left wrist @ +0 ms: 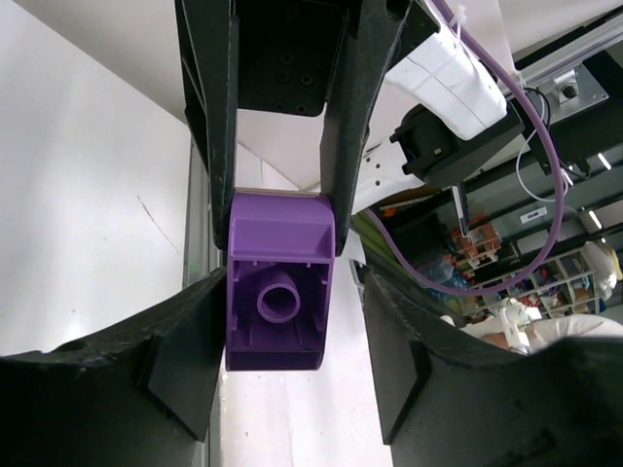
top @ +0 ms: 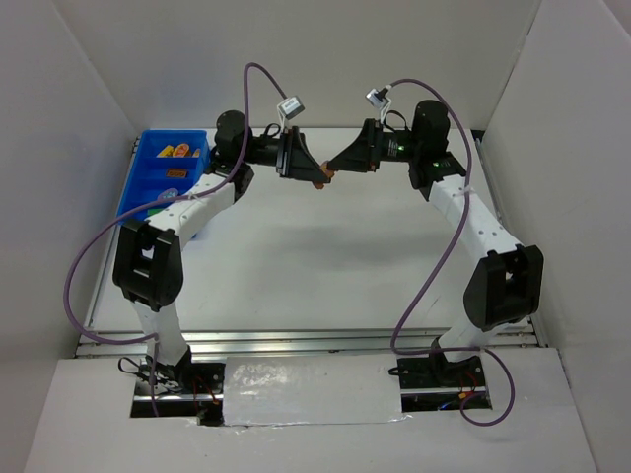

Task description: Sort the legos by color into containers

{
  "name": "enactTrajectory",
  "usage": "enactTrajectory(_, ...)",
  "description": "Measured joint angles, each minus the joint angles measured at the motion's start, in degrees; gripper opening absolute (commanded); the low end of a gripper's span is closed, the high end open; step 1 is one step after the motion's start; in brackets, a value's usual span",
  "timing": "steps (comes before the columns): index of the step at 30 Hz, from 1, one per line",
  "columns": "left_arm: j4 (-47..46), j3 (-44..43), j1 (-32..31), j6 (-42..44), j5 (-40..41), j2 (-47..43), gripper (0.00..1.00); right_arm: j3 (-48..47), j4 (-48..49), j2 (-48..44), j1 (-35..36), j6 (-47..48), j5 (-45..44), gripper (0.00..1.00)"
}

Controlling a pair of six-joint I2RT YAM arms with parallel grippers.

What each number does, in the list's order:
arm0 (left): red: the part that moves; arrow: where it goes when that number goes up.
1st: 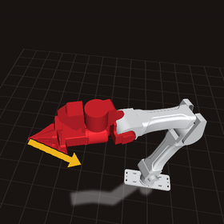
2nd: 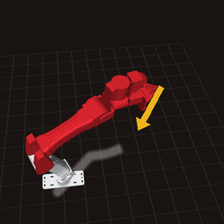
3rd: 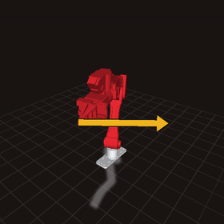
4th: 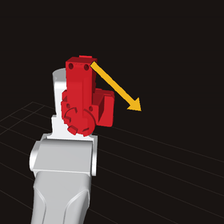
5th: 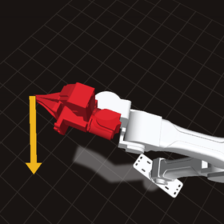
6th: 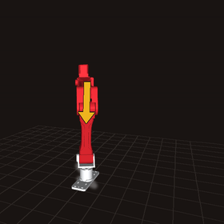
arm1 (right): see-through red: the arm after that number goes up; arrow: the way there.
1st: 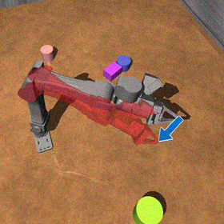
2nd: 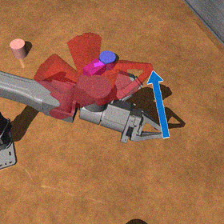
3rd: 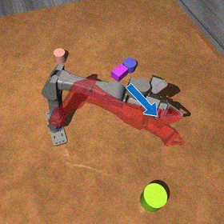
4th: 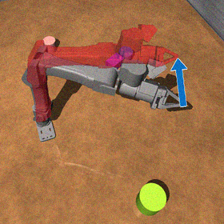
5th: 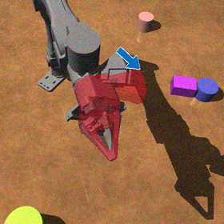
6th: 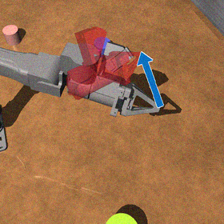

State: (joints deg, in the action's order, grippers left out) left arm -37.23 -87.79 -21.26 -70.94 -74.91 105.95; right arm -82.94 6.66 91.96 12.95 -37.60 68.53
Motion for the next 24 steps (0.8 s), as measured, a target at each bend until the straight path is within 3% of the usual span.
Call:
enactTrajectory(3,-0.92,0.0,-0.02,-0.96,0.02,0.04,0.77,0.0,-0.26,0.11,-0.55,0.5,1.07,0.0)
enactTrajectory(11,1.29,-0.59,-0.26,0.24,-0.07,0.24,0.66,0.0,-1.16,0.11,-0.94,1.75,2.27,0.0)
enactTrajectory(15,7.3,-2.03,-0.2,4.57,0.33,0.39,0.6,0.0,-1.36,0.11,-0.96,2.1,2.27,0.0)
enactTrajectory(22,20.79,-8.0,0.63,15.52,1.99,0.39,0.69,1.25,-0.63,0.11,-1.11,1.44,3.13,0.0)
enactTrajectory(24,23.1,-8.85,0.9,17.27,2.62,0.39,0.66,1.9,-0.31,0.11,-1.16,1.09,3.43,0.0)
